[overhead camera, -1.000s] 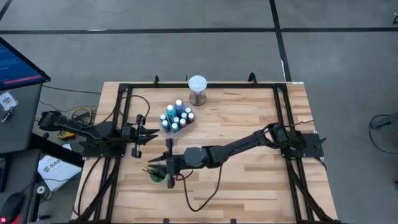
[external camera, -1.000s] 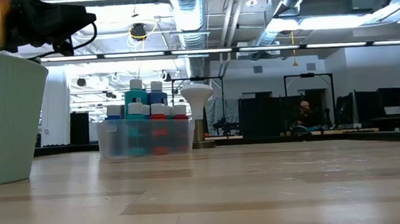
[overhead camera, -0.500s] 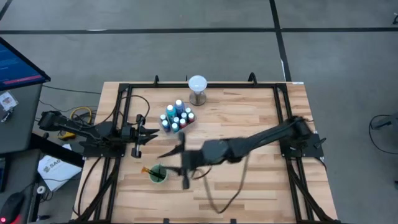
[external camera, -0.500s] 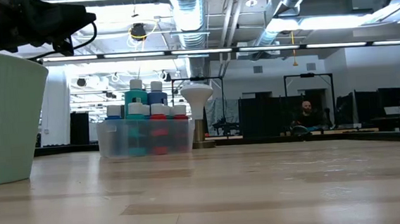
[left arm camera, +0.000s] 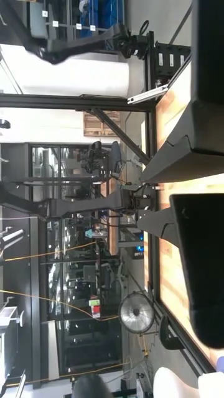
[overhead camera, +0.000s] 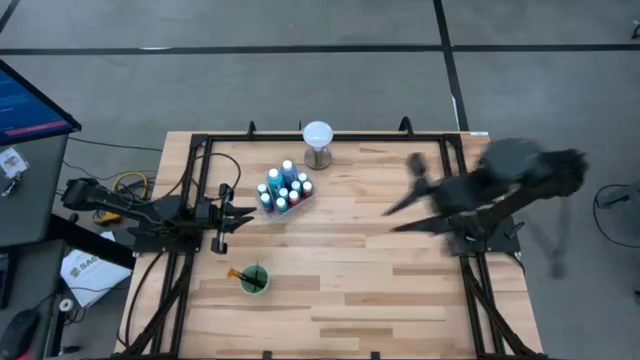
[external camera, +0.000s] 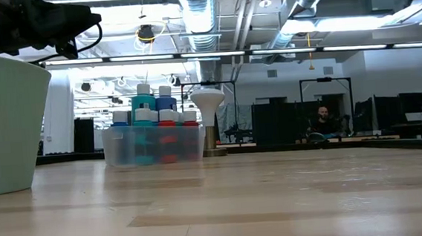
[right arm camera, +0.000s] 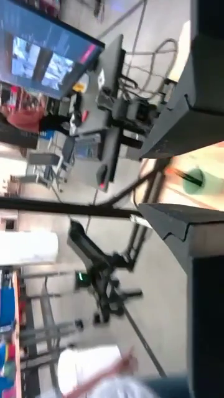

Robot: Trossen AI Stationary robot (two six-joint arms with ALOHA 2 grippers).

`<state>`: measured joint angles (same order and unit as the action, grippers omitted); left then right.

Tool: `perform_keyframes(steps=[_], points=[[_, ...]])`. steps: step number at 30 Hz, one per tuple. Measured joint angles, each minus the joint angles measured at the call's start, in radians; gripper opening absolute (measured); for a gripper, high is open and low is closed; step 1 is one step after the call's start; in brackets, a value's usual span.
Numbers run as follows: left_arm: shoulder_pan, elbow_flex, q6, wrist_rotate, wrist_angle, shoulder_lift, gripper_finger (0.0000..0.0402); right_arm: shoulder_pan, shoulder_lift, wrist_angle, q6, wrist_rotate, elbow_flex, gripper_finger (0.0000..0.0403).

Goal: Pick & Place Paint Supplies
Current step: Return to Home Position

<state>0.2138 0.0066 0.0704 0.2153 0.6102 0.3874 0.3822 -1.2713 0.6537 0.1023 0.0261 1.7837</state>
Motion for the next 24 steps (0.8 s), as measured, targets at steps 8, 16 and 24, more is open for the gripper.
perform_keyframes(steps=[8,16,24], points=[[0.0,0.0,0.0,0.0,0.001,0.0,0.0001,0.036,0.4,0.041,-0.034,0.004,-0.331,0.009],[0.0,0.0,0.0,0.0,0.001,0.0,0.0001,0.035,0.908,-0.315,-0.082,0.017,-0.924,0.0056],[0.0,0.0,0.0,0.0,0.002,0.0,0.0001,0.036,1.264,-0.587,-0.13,0.016,-1.327,0.0008]])
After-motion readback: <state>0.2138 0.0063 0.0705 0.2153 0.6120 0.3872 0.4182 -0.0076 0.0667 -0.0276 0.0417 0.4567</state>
